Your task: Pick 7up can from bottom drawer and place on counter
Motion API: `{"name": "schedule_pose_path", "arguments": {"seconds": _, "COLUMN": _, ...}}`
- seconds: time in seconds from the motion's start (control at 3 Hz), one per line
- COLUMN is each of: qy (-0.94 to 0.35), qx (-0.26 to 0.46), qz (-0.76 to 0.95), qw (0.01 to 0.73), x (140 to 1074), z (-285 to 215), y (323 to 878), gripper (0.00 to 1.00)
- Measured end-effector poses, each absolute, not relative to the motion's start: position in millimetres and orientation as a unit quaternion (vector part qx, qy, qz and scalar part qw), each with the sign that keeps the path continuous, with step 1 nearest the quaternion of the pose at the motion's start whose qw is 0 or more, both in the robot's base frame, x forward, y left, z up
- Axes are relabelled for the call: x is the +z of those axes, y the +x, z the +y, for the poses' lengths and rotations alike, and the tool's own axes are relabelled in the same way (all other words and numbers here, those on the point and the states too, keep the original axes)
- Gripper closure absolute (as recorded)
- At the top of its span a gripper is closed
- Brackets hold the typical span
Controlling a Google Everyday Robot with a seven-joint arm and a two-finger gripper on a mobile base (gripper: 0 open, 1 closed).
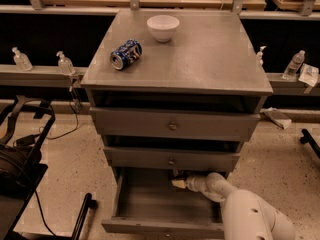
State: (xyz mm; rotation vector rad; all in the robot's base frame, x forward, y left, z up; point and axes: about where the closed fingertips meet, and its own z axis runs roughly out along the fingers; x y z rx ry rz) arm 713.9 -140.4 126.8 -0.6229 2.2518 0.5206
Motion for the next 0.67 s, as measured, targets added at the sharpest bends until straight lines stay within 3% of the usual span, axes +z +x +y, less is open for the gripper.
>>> {"name": "schedule_pose_path", "arguments": {"seconds": 0.67, "qy": -0.259, "qx": 0.204, "qz": 0.873, "qw": 0.358, "x": 140, "z": -148, "y": 697, "gripper": 0.88}}
